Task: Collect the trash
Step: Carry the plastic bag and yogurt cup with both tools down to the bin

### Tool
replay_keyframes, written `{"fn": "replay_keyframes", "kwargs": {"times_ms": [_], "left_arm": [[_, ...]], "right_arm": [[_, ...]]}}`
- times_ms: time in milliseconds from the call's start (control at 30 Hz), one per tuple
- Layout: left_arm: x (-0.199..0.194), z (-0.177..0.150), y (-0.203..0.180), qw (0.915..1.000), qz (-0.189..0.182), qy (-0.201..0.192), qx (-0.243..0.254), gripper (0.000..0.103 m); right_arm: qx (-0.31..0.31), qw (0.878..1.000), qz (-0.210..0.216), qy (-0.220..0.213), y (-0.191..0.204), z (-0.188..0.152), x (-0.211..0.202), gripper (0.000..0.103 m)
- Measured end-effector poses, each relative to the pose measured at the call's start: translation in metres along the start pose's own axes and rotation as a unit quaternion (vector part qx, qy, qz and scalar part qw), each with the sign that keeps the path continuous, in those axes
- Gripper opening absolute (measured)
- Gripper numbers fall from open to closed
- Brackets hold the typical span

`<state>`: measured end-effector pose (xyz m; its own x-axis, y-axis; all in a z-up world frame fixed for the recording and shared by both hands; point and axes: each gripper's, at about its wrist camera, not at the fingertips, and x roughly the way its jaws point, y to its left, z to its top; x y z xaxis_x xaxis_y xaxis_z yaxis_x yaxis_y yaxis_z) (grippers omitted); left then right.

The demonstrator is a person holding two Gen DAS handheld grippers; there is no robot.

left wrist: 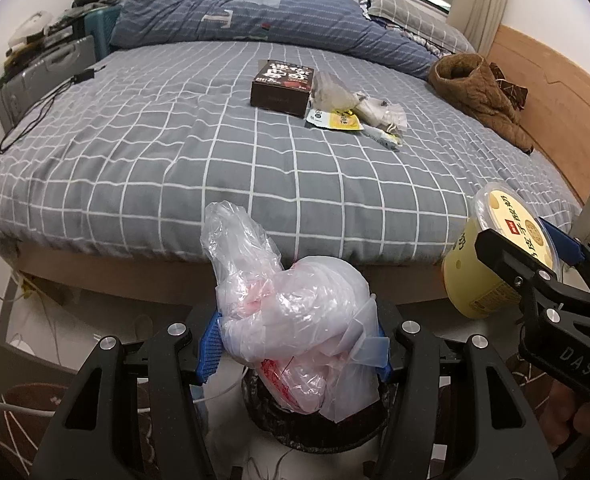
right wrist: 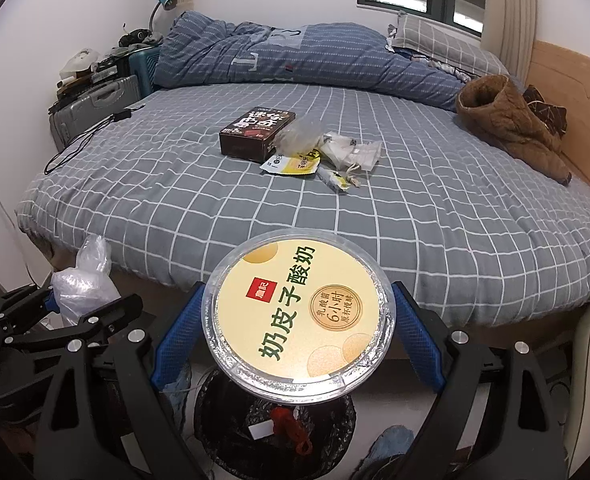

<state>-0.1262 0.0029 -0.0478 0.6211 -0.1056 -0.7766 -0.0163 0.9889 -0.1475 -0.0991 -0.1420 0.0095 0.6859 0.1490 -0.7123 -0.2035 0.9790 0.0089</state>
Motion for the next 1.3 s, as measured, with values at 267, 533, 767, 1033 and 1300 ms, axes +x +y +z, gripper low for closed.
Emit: {"fn": "replay_keyframes", "kwargs": {"times_ms": [267,533,767,1033,1300], "left_arm": [[-0.012,-0.021,-0.002,0.9999,-0.003,0.015,-0.003,0.056],[-0.013,-0.038,0.0,0.9996,0.005,0.027,0.001,0.056],[0.021,-0.051,0.006,0.9984,0.005,0.056,0.004,0.056],[0.063,-0.045,0.012,0.9967,0.014,0.079,0.011,0.056],[0.087,-0.044,0.019,0.995,0.016,0.098,0.012,0.056]], "right_arm": [[0.004,1.0,0.003,0.011,0.004,-0.015,-0.011,0.085],[-0.001,0.999,0.01,0.037,0.013,-0.037,-0.012,0.085],[0.004,0.998,0.01,0.07,0.009,-0.055,0.013,0.085],[0.016,0.995,0.014,0.101,-0.001,-0.062,0.05,0.085],[0.021,0.992,0.022,0.125,-0.004,-0.066,0.08,0.085]]}}
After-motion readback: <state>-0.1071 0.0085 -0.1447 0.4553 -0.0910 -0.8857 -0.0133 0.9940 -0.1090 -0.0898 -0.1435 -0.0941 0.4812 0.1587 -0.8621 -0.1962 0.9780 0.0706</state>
